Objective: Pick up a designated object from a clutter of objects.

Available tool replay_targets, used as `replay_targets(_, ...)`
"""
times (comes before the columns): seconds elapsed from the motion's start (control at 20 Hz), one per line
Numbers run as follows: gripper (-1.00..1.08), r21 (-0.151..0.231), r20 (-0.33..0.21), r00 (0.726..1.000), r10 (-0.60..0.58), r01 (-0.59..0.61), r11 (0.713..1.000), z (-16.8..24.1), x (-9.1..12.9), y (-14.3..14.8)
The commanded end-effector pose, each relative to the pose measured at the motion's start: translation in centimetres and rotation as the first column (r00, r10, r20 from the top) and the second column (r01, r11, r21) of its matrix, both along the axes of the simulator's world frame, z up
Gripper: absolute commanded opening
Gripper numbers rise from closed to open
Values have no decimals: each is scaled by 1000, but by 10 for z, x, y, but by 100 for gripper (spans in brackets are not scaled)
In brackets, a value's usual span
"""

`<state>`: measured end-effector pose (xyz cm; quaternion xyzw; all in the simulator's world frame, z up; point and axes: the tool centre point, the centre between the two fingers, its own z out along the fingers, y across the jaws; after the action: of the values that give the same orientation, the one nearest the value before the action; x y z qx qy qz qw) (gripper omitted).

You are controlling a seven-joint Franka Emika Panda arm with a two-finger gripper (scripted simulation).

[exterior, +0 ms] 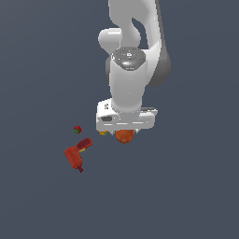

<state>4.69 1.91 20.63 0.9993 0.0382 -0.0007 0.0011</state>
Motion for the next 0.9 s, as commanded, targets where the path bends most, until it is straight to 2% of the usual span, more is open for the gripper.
replay_targets(0.0,-100,-1,2,1000,-1,1,1000,26,0,21)
replay_targets(0.5,-100,0,2,1000,0,0,1000,120,5,99)
replay_targets(0.85,-100,2,1,1000,0,0,1000,161,9,133)
